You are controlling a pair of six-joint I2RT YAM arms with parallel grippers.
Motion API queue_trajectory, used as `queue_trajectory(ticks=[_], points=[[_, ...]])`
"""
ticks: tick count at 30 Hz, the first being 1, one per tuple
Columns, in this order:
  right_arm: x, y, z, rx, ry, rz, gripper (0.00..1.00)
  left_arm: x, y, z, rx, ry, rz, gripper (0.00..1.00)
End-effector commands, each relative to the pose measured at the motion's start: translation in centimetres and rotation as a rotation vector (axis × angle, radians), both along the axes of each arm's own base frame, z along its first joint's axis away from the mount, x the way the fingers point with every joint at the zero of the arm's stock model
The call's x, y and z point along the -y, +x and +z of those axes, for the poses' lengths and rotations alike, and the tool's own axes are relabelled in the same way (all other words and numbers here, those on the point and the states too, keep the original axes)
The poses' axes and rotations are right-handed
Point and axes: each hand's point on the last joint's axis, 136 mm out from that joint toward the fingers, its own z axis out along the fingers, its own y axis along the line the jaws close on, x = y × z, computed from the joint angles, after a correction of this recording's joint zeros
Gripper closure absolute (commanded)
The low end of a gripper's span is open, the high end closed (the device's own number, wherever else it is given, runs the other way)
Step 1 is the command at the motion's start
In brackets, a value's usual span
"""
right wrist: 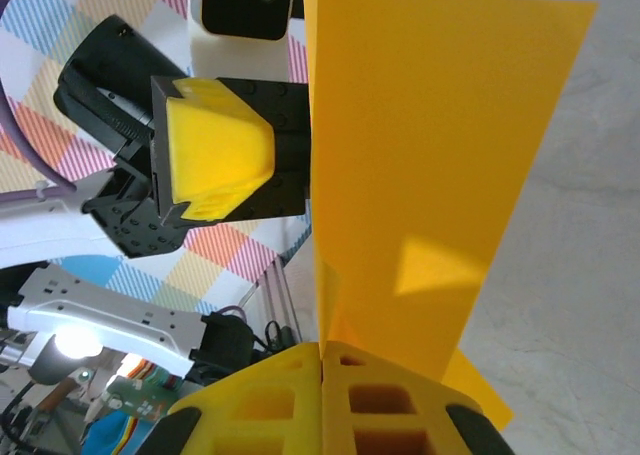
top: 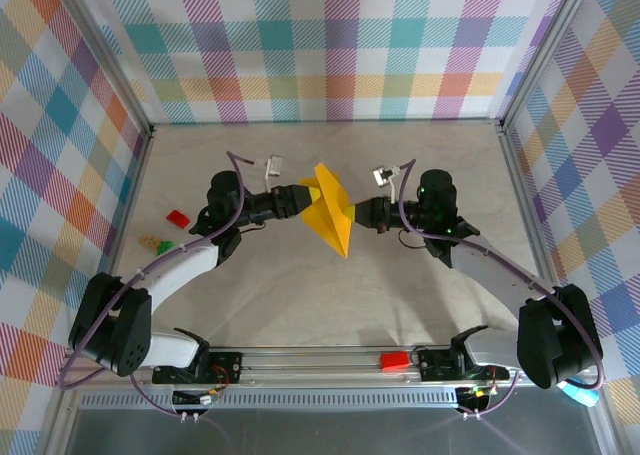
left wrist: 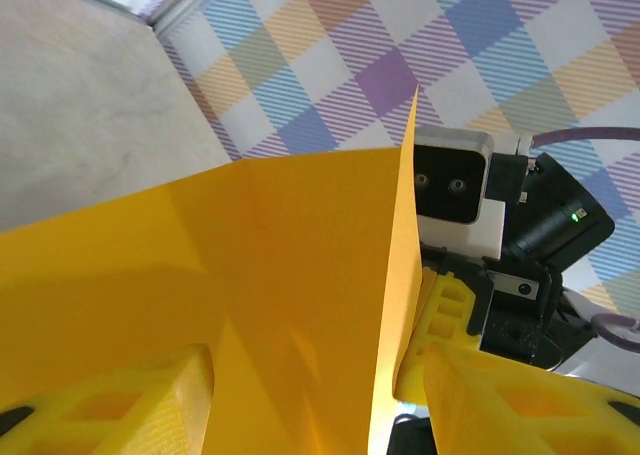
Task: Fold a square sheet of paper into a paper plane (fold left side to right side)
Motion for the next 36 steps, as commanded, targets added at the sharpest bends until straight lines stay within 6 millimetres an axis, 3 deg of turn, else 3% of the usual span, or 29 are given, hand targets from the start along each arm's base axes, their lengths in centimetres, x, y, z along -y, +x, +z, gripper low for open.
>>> queue_trajectory(ticks=[1,5,9,15,21,25,28,33,36], points=[[-0.7,-0.6,1.2,0.022,0.032,0.060,1.00,1.2,-0.5,2.7,0.082,-0.046,-0.067,0.46],[-0.8,-0.4,0.7,0.011,0.023,0.050,0.98,1.7,-0.6,2.9,0.087,-0.047,-0.087,0.55],[-0.8,-0.1,-0.1,-0.010,0.004,0.037,0.97,1.9,-0.5,2.8,0.078,-0.043,-0.091,0.72],[-0.5,0.0,-0.1,-0.006,-0.008,0.005,0.85,1.9,-0.3,2.6,0.069,-0.038,-0.082,0.92],[1.5,-0.3,0.5,0.026,-0.025,-0.102,0.57,1.7,-0.5,3.6,0.094,-0.053,-0.070,0.95],[3.5,-0.6,-0.4,0.031,-0.058,-0.218,0.31,1.6,-0.8,5.0,0.128,-0.092,-0.074,0.95],[3.6,-1.4,-1.1,-0.006,-0.048,-0.201,0.16,1.6,-1.0,6.1,0.147,-0.124,-0.078,0.95],[2.2,-3.2,-0.4,-0.041,0.022,-0.064,0.01,1.7,-1.1,6.9,0.155,-0.154,-0.091,0.95],[1.3,-3.8,0.2,-0.028,0.042,-0.003,0.01,2.1,-1.4,7.1,0.159,-0.157,-0.109,0.95]])
